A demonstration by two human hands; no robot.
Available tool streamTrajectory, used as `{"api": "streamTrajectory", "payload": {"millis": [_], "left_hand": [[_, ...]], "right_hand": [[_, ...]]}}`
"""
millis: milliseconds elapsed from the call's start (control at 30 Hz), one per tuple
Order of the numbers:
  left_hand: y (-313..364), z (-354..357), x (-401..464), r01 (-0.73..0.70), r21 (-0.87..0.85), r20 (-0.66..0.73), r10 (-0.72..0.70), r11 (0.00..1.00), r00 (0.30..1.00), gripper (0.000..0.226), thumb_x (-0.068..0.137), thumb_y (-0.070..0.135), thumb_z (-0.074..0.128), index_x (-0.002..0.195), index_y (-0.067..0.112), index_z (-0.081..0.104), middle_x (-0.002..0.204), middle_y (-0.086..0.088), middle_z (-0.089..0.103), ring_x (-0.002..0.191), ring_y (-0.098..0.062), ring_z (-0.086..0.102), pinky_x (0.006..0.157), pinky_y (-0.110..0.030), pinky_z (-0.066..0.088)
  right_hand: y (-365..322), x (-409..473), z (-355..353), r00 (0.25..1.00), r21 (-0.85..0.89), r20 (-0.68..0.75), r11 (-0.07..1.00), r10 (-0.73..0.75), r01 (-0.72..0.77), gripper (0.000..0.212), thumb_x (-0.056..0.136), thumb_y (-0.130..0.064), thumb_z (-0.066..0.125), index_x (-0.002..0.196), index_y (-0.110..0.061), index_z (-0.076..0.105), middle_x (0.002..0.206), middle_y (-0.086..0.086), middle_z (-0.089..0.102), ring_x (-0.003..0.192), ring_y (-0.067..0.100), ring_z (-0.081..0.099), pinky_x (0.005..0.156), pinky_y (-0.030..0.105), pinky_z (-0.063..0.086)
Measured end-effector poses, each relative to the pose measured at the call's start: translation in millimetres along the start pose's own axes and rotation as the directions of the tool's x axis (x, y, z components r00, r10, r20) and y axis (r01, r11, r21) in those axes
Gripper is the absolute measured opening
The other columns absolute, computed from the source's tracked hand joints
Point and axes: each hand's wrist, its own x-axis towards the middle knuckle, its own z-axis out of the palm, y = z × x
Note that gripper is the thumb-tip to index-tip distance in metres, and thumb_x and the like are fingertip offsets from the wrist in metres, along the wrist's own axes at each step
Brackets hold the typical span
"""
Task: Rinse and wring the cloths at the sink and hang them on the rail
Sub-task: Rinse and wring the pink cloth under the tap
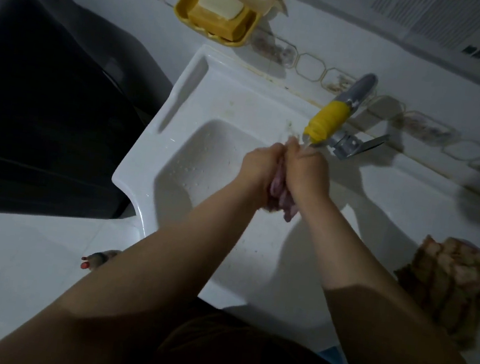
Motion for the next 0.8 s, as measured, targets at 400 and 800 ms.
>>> {"api": "streamTrajectory", "payload": {"millis": [400, 800], "left_hand": [[-2.1, -4.4, 8.4, 0.017, -0.015, -0.026, -0.018, 1.000, 0.999, 0.019, 0.097, 0.025, 0.048, 0.096, 0.009, 0.058, 0.097, -0.011, 0.064, 0.089, -0.025, 0.060, 0.068, -0.030, 0.045], [-16.7, -43.6, -10.1, 0.139, -0.067, 0.507, -0.086, 0.988, 0.857, 0.053, 0.095, 0.032, 0.057, 0.126, -0.011, 0.051, 0.116, -0.025, 0.060, 0.089, -0.025, 0.064, 0.081, -0.030, 0.056]], "right_hand": [[2.3, -5.0, 4.2, 0.990, 0.087, 0.128, 0.995, -0.052, 0.041, 0.043, 0.101, -0.037, 0.033, 0.078, -0.010, 0.056, 0.088, 0.017, 0.064, 0.092, 0.032, 0.061, 0.075, 0.033, 0.043], [39.3, 15.5, -44.6, 0.901, 0.304, 0.433, 0.946, -0.031, -0.114, 0.060, 0.077, -0.065, 0.060, 0.083, -0.007, 0.072, 0.093, 0.016, 0.073, 0.090, 0.027, 0.068, 0.092, 0.043, 0.051]]}}
